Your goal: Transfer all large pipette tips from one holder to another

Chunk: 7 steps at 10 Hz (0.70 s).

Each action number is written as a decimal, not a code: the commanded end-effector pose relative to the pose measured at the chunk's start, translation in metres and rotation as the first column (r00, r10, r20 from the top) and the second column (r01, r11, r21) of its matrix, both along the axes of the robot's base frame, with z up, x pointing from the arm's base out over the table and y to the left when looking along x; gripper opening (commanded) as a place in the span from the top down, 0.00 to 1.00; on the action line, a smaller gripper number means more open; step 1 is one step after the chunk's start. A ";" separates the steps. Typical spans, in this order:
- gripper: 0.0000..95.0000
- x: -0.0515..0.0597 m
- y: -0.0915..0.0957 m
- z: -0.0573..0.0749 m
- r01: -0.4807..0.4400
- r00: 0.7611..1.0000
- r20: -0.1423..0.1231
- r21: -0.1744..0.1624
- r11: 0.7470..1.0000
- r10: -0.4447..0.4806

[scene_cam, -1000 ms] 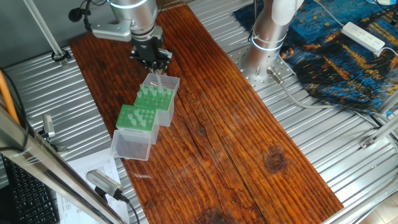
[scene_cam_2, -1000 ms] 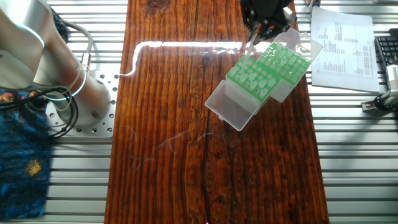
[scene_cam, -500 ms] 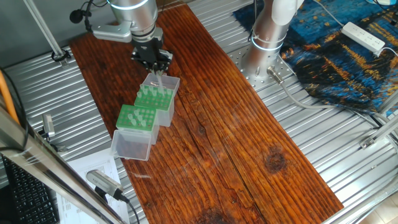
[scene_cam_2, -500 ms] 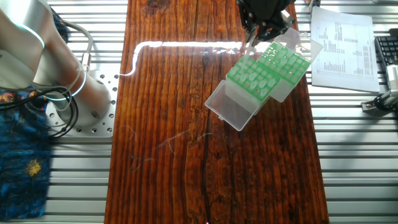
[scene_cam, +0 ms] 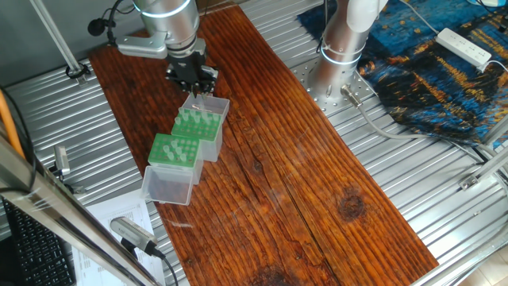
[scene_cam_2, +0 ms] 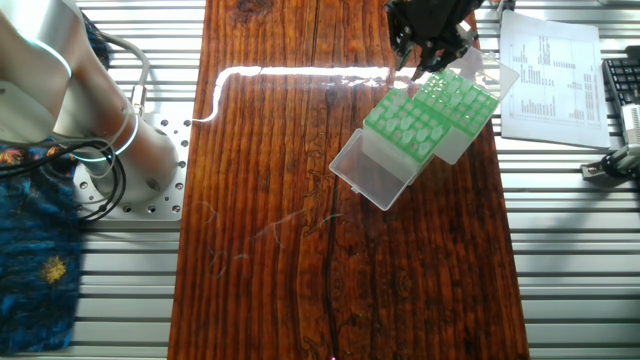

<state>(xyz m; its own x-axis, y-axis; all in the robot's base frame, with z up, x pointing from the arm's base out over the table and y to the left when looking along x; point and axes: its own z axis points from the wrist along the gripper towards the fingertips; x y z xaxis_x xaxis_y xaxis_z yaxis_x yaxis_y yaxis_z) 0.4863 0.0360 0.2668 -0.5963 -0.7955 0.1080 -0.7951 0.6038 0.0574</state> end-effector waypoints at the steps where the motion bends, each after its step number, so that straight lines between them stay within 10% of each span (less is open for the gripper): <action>1: 0.80 0.001 0.001 -0.001 0.010 1.000 0.001 -0.002 1.000 -0.010; 7: 0.80 0.045 0.023 -0.024 0.059 0.998 0.023 -0.008 0.998 -0.059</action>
<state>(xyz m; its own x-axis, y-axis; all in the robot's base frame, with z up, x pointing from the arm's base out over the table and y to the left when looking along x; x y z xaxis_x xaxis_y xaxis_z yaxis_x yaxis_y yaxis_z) 0.5337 0.0588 0.2417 -0.6422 -0.7599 0.1003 -0.7611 0.6477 0.0340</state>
